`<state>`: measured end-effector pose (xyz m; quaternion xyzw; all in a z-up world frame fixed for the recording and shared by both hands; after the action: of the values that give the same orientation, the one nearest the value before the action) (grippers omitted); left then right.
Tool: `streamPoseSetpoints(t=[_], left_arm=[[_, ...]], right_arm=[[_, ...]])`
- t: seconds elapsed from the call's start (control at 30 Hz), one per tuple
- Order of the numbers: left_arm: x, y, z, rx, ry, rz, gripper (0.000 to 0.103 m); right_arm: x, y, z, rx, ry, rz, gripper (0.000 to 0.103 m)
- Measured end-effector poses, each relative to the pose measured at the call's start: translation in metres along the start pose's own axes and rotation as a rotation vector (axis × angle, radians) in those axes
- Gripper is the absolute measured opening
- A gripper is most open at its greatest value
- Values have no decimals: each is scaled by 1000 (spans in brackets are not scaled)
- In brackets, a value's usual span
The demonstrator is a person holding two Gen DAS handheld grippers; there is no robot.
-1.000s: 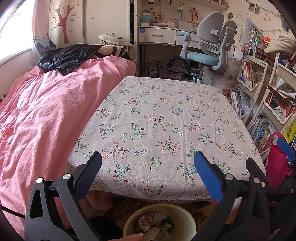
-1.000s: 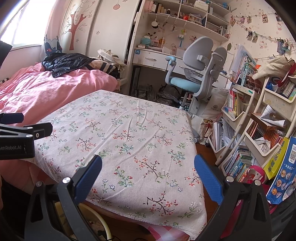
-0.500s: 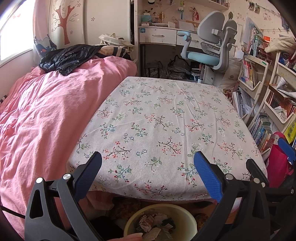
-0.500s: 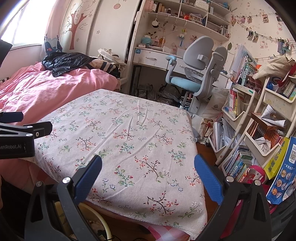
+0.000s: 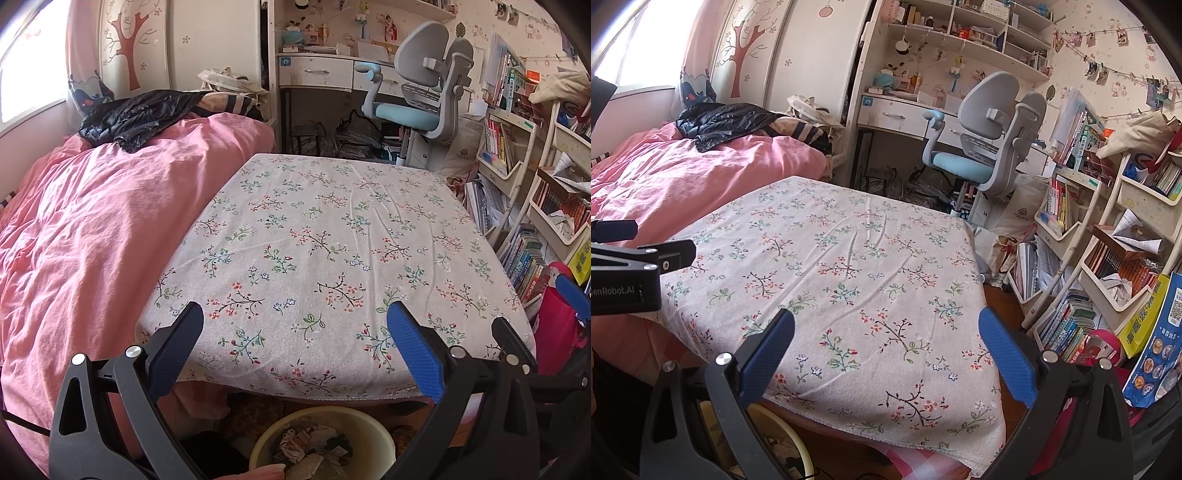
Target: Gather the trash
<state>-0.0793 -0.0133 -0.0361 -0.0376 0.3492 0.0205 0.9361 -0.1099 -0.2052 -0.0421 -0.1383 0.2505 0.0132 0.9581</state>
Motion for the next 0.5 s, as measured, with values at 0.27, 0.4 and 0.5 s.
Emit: streamPoseSetpoints(t=[0.27,0.4,0.5], left_arm=[[0,1,0,0,1,1,96],[0,-1,0,0,1,0,96],[0,-2,0,0,0,1,96]], right_arm=[[0,0,0,0,1,0,96],[0,0,0,-1,0,0,96],[0,0,0,0,1,0,96]])
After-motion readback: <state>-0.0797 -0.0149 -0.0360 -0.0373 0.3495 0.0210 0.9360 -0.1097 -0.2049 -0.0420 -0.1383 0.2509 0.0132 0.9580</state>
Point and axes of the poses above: each gripper's, at about its wrist camera, not at the fingertips, and x roughly the way its jaws point, y to its left, z to its top, the point moved 4 cm from there along x, roughly the way its jaws point, and after that the axes turned 4 degrees about -x, right-handed, at the moved point
